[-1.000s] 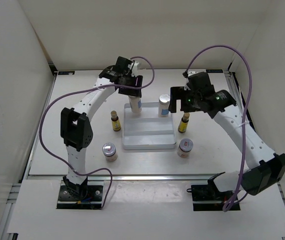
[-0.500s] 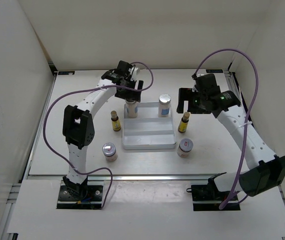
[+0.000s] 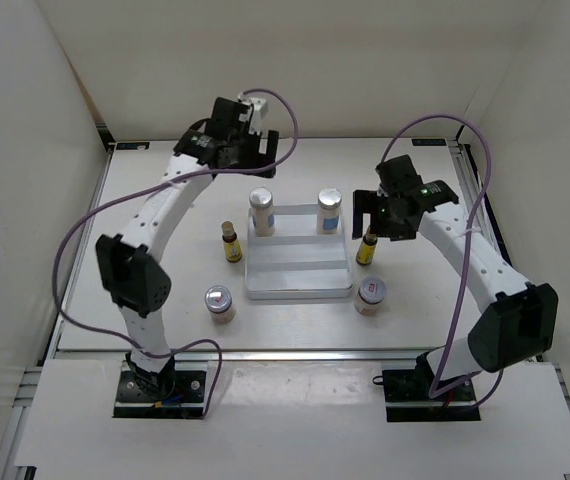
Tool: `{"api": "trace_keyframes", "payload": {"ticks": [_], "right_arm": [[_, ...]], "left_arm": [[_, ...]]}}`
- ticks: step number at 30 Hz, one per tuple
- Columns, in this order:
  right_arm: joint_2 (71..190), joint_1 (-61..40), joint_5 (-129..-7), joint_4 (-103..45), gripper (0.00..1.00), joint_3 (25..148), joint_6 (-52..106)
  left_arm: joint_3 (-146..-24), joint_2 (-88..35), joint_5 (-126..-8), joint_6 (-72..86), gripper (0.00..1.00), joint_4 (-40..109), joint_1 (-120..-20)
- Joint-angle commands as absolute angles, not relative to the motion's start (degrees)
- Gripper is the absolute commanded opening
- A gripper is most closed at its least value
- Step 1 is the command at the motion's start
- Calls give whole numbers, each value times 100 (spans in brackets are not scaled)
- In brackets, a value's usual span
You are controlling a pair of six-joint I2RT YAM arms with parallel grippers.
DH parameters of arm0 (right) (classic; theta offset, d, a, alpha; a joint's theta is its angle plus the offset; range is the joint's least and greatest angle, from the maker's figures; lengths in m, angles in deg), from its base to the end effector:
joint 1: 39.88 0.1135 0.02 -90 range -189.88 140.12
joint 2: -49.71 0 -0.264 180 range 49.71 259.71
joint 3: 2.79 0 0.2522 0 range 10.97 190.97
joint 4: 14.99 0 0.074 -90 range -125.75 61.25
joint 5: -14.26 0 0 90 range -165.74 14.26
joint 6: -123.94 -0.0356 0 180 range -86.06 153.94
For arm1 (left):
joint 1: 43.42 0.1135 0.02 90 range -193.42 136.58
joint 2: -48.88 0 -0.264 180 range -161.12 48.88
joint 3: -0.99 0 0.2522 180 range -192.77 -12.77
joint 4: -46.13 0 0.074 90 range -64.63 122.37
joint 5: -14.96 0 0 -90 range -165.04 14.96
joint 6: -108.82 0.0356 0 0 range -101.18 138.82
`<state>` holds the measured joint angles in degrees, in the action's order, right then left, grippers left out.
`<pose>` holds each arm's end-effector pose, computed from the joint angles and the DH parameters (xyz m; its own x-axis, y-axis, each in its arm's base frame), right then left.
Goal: Organize the condiment bottles
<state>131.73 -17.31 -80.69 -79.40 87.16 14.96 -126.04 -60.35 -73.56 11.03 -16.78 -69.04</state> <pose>0.2723 0.1098 0.3185 -0.8380 0.0026 -0.5456 -0.0696 0.9913 0.1116 0.3823 -0.1843 0.3622 -0.6937 0.1824 -0.6968 0.3580 0.9268 -0.1138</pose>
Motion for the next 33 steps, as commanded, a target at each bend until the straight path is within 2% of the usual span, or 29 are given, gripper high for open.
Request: {"api": "trace_keyframes", "payload": {"ticks": [1,6,10,16,21,23,24,26,27,30,33], "right_arm": [[13285,-1747,-8136,-7762,100,8735,1355],[13532,-1747,-8136,-7648,100,8787,1302],[13829,-1799,-8242,-7586,94,8840,1302],[14208,-1800,-8347,-7534,83,8946,1302],[14323,-1800,-8347,-7533,58,9139,1302],[14323,-1800,-8347,-7533,52,9200,1302],[14323,-1800,-8347,-7585,44,9201,1302],[14323,-1800,-8461,-7656,35,9271,1302],[14323,-1800,-8462,-7734,27,9350,1302],[14139,-1800,-8662,-7797,13,9508,1302],[13901,-1800,-8813,-7858,6,9675,1355]], "left_arm": [[-12484,-4817,-8011,1292,100,-1676,-6917],[-11158,-3878,-8443,1372,100,-1623,-6435],[-9509,-3094,-8497,1311,100,-1037,-6083],[-8221,-1926,-8981,1108,100,-253,-5977],[-7606,-1634,-9165,1047,100,-7,-5924],[-7265,-1441,-9113,942,100,186,-5924],[-7140,-1379,-9112,941,100,274,-5924],[-6912,-1178,-9112,941,100,511,-5924],[-6719,-1107,-9112,941,100,564,-5924],[-6507,-931,-9261,941,100,679,-5985],[-6506,-878,-9314,941,100,679,-6038]]}}
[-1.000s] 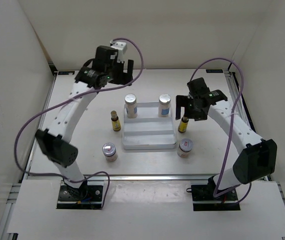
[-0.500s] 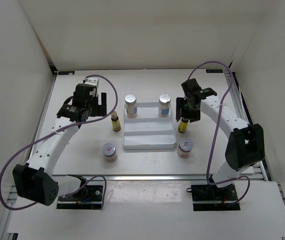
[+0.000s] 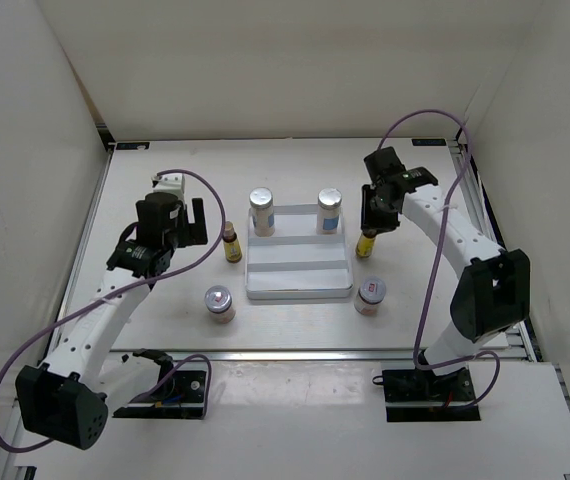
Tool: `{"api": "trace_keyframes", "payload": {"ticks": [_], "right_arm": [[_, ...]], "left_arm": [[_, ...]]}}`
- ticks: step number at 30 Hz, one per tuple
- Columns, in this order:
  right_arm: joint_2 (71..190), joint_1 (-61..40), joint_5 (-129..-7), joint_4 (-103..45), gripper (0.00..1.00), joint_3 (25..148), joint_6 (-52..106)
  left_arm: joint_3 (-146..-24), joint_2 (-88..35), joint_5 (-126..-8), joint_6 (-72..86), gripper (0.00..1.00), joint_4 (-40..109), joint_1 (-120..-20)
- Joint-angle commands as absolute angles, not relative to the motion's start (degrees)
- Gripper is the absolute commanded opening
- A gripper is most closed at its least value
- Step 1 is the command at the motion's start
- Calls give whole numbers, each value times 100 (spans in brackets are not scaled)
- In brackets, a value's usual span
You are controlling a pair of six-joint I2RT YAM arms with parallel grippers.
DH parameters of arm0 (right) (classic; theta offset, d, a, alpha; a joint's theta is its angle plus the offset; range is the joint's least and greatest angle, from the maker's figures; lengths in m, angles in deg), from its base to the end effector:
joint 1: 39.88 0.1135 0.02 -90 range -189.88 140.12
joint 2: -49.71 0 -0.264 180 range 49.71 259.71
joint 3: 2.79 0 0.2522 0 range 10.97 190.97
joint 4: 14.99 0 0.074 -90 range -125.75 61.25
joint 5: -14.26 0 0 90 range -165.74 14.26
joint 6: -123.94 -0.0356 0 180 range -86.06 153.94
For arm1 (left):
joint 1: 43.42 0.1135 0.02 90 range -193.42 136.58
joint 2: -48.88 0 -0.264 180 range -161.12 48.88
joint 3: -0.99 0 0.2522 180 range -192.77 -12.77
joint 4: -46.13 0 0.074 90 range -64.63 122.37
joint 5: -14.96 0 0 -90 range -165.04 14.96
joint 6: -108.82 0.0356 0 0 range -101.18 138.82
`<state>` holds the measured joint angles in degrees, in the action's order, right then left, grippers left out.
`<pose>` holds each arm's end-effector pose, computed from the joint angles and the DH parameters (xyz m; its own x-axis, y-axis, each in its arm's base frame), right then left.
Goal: Organize the condiment bottles
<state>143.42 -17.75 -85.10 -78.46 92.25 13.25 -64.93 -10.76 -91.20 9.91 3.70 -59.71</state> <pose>0.3173 0.1228 0.2863 -0.8726 0.0215 -0.4880 0.0075 0.9995 0.0306 0.2184 -0.0535 0.3051 -0.5677 0.0109 -0.8232 -0.0346 0.9987 0.0371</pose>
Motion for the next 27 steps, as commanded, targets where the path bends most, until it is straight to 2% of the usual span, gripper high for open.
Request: {"api": "trace_keyframes", "payload": {"ticks": [1,5,11,20,27], "right_arm": [[13849,-1800,-8874,-7858,5,9737,1355],[13726,-1800,-8875,-8121,1,10263,1469],[13672,-1370,-8514,-8183,0,10457,1540],[13954,-631,-8462,-8183,0,10282,1364],[14340,-569,-8576,-8069,0,10062,1250]], "left_arm": [[-6506,-878,-9315,941,100,679,-6090],[-6506,-1000,-9315,941,100,731,-6091],[-6506,-1054,-9315,941,100,732,-6091],[-6506,-1001,-9315,941,100,732,-6091],[-6506,-948,-9367,941,100,732,-6091]]}}
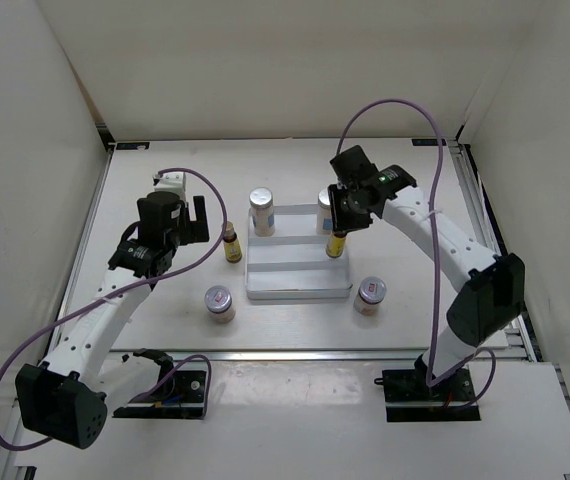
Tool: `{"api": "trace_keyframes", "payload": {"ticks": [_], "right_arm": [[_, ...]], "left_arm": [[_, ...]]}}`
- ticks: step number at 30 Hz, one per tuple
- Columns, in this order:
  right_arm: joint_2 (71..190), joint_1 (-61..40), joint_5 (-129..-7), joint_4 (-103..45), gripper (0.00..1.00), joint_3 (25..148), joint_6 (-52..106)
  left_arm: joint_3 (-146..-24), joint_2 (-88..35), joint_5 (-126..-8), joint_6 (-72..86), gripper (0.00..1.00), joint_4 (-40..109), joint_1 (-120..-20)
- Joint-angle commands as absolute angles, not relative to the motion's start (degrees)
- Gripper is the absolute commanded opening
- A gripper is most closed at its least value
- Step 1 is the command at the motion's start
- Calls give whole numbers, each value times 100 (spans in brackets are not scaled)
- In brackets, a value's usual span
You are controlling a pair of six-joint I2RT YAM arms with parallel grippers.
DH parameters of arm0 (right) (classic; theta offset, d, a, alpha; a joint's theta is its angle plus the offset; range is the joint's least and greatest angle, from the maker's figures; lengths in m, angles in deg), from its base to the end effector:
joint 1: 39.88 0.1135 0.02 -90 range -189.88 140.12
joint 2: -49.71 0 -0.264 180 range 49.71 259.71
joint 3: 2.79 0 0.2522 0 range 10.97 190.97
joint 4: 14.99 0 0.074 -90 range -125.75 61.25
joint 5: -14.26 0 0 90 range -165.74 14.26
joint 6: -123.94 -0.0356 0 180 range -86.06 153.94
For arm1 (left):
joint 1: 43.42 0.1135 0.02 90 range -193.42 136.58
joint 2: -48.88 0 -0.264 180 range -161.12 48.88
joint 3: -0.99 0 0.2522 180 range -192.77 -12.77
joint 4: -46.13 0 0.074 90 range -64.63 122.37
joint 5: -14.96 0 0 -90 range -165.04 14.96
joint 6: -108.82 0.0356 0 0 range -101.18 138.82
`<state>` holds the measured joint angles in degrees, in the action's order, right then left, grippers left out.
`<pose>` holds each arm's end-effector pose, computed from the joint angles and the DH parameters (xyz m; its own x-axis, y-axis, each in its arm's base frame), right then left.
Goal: Organize the condiment bottles
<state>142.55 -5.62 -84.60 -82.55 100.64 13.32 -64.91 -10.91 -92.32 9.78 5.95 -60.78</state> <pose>0.2845 0.1871 0.3320 -0.8200 -0.1375 -0.5556 -0.2116 0.9748 0.0711 0.2202 -0.0578 0.3080 -0.5359 0.0103 -0.8442 -0.0346 0.9988 0.0342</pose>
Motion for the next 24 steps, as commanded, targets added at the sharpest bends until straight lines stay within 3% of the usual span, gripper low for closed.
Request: {"api": "trace_keyframes", "payload": {"ticks": [1,4,9,24], "right_arm": [[14419,-569,-8576,-8069,0,10001,1250],[14533,-569,-8628,-7947,2,9939,1250],[14726,-569,-8628,-7841,14,9887,1197],[14780,-569,-8839,-7674,11,9939,1197]], "left_arm": [[-6506,-948,-9367,941,100,732,-6091],[-6506,-948,-9420,889,100,732,-6091],[-6690,-1062,-9420,828,100,671,-6091],[-6955,-1344,-9174,335,100,389,-6091]]}}
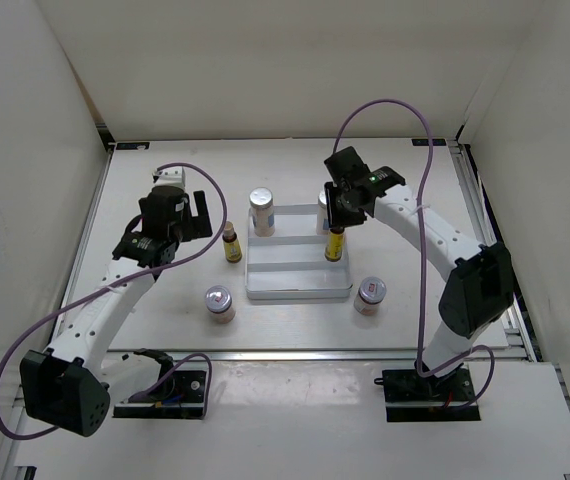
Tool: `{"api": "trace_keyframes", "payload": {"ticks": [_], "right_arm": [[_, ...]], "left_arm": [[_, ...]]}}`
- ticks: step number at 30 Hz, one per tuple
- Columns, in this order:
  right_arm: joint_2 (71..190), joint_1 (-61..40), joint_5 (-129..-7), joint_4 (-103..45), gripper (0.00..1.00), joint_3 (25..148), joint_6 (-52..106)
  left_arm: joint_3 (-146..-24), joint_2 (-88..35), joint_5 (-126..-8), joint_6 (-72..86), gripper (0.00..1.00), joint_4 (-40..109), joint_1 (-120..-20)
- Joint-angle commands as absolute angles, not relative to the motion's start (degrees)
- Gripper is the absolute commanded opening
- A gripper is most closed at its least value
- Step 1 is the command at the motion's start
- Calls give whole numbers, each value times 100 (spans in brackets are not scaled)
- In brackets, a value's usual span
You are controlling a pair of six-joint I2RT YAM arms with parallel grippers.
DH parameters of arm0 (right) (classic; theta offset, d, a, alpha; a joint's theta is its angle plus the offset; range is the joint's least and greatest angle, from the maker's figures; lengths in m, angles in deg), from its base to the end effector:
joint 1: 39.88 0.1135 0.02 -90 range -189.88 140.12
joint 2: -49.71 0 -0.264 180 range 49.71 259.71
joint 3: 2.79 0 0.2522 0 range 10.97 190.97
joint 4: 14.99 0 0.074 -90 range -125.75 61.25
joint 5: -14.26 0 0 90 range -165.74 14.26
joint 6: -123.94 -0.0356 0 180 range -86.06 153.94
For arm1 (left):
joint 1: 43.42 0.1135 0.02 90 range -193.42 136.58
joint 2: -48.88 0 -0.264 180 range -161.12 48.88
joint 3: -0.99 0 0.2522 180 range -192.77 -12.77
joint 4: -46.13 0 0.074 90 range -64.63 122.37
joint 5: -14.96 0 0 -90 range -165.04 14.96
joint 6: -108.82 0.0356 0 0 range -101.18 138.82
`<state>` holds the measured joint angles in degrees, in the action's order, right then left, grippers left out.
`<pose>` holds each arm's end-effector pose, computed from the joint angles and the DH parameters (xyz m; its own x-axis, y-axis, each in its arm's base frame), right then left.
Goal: Organize the condiment bottles
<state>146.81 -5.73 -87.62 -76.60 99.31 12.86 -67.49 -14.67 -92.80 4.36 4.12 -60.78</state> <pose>0.3052 0.1981 0.3066 -0.8086 -0.1232 -0.5753 -0.1766 0.9836 0.0376 0.2321 -0.0612 0.3065 -0.5702 -0.0709 -0.8184 -0.0935 0.9954 -0.0211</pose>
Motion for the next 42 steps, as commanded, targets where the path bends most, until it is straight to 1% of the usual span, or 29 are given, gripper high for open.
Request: {"api": "trace_keyframes", "payload": {"ticks": [1,5,6,9,14,15,30,42], "right_arm": [[14832,-569,-8839,-7674,11,9939,1197],[14833,-569,-8892,-7674,11,9992,1197],[14893,-569,-8892,-7674,8,9992,1197],[14894,-569,-8892,-7674,5,9992,1197],[14833,-569,-8892,-7621,5,9992,1197],[14833,-569,-8892,-7621,4,9992,1197],[14429,-569,-8998,-7779,4,10212,1197],[14375,-569,-9042,-7710,4,10370,1302]], "left_arm": [[-6955,-1344,-9174,335,100,389,-6091],[-6955,-1291,-9122,335,100,389,-6091],[-6955,-1291,-9121,335,100,389,-6091],[-6955,-1291,-9121,335,100,389,-6091],[-6902,-1291,-9121,335,100,389,-6091],[-6902,-1291,-9121,335,100,389,-6091],[-6849,-1344,-9121,388,100,389,-6091],[-6796,-1405,-9121,388,100,389,-6091]]}}
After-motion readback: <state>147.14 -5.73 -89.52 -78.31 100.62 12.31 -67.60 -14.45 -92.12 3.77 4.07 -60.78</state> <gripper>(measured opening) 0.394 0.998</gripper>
